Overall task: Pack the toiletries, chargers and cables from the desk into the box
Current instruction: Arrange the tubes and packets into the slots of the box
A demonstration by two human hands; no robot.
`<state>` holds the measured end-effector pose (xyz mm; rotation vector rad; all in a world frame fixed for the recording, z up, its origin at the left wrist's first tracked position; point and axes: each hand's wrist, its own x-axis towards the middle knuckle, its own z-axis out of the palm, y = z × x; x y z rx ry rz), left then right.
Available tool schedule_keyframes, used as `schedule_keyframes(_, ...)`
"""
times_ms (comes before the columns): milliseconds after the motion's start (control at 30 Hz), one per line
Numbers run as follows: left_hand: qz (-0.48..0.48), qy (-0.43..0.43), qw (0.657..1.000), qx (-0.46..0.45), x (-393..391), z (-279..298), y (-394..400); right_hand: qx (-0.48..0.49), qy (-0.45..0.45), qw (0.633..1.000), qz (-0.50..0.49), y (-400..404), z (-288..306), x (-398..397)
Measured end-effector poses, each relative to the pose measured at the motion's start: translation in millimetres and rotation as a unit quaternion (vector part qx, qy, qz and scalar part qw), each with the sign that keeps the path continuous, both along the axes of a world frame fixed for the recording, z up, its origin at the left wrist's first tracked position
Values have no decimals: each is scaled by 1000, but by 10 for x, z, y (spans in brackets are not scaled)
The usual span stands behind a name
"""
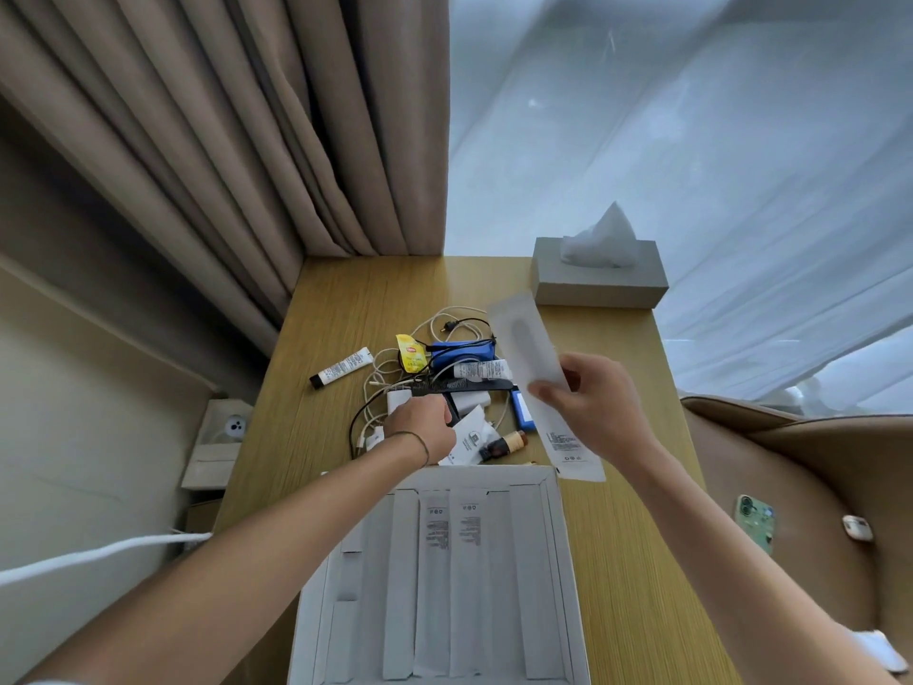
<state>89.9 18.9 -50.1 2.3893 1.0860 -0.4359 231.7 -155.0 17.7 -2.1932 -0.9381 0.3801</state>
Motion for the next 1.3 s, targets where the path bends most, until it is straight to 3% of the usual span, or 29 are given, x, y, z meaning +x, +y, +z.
schedule_keyframes(133, -38, 79, 995, 45, 136, -80, -44, 72, 82, 994, -25, -176, 134, -126)
schedule_keyframes(300, -89, 113, 985, 93, 251, -133, -69, 119, 215, 969, -31, -304, 159, -350)
schedule_keyframes(567, -94, 72, 990, 77, 250, -260, -106, 44, 268, 962, -34, -398, -70, -710)
schedule_keyframes(933, -5, -152, 986, 65, -111, 113, -23, -149, 68, 987, -8, -410, -289, -1225)
schedule_keyframes(1167, 91, -291, 952, 37, -575, 319, 37, -250, -40, 967, 10, -372, -526, -1463)
schedule_keyframes(1300, 102, -332, 937, 19, -830, 390, 10, -314, -32, 949, 28, -365, -626, -1531)
